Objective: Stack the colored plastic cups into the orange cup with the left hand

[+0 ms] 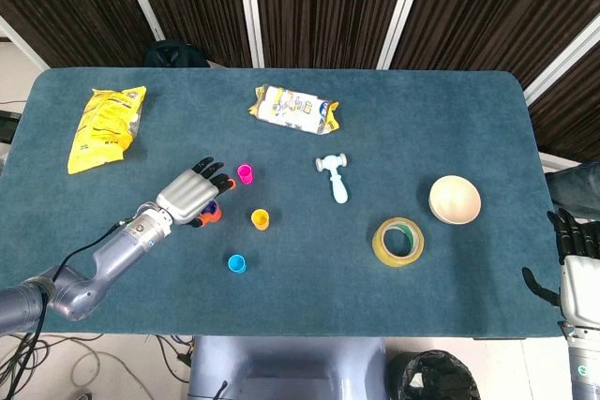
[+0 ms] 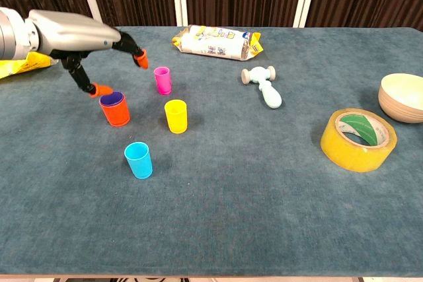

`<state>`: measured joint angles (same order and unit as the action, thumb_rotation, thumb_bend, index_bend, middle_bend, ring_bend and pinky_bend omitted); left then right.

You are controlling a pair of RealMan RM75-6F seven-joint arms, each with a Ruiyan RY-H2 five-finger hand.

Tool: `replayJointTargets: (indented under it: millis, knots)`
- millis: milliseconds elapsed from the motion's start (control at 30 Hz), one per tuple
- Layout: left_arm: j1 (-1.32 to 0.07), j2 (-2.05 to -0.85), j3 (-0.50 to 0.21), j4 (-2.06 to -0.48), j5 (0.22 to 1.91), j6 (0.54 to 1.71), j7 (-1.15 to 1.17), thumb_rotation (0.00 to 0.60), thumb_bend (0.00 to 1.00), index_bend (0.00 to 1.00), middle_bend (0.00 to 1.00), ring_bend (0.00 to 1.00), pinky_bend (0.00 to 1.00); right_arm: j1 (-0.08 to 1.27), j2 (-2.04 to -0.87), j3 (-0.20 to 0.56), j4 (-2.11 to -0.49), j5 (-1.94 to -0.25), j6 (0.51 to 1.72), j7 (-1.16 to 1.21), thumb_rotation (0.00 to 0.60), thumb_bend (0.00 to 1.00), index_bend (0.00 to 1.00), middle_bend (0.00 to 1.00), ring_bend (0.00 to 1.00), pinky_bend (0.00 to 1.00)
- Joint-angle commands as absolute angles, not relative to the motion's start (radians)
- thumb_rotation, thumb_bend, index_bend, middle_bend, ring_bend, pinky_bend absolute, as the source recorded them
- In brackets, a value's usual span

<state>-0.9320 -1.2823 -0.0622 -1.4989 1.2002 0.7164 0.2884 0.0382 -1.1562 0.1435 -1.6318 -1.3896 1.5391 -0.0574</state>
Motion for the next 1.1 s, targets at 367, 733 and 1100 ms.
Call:
replayJointTargets:
  millis: [367, 733, 1100]
  knots:
    - [-0.967, -1.363, -0.105, -1.501, 1.215, 0.720, 0.280, 0.600, 0.30, 0.19, 0.18, 0.00, 0.00, 0.035, -1.153, 0.149, -1.634, -1.383, 1.544, -0.051, 0.600, 0.32, 0.09, 0.08, 0.13, 0.08]
    - [-1.004, -1.458, -0.104, -1.440, 1.149, 0.690, 0.358, 0.600, 0.28, 0.20, 0.18, 0.00, 0.00, 0.034, -1.149, 0.151, -1.635, -1.381, 1.544, -0.043, 0.600, 0.32, 0.09, 0.08, 0.13, 0.08]
    - [-1.022, -1.534, -0.096, -1.385, 1.103, 0.684, 0.404, 0.600, 0.28, 0.29, 0.18, 0.00, 0.00, 0.034, -1.147, 0.156, -1.632, -1.374, 1.543, -0.035, 0.600, 0.32, 0.09, 0.08, 0.13, 0.09]
